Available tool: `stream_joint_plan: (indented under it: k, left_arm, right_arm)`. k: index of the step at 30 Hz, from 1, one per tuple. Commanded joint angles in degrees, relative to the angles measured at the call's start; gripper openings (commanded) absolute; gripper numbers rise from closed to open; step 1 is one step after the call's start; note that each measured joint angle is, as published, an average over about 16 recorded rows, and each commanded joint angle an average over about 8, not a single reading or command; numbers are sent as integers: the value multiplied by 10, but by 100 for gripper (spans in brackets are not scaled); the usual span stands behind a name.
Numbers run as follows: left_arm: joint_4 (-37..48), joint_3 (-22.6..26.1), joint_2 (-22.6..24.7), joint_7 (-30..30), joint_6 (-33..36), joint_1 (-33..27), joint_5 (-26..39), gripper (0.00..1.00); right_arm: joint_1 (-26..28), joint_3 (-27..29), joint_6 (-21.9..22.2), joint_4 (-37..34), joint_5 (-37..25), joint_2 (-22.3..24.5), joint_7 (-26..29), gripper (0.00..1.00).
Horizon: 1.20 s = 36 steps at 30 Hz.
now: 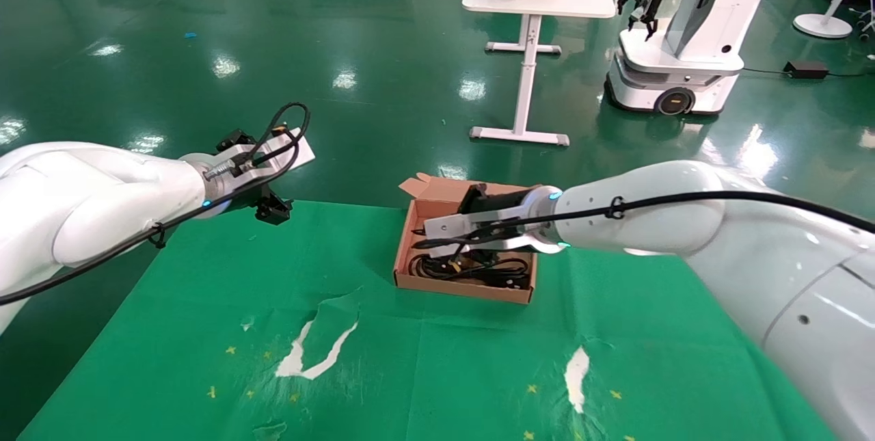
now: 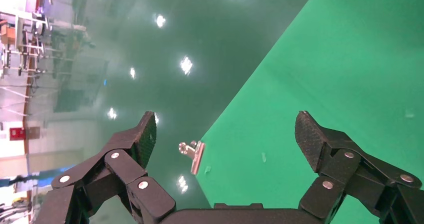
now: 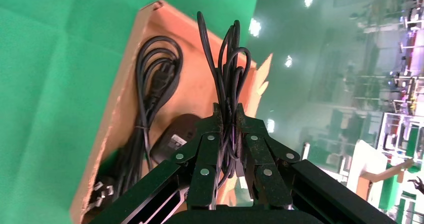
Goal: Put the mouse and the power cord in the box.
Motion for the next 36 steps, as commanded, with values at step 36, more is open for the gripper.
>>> stream_joint_plan:
  k: [36]
  left_arm:
    - [0, 0, 0, 0, 0, 0, 0, 100]
  right_arm:
    - [-27, 46, -41, 38, 35, 34, 18, 100]
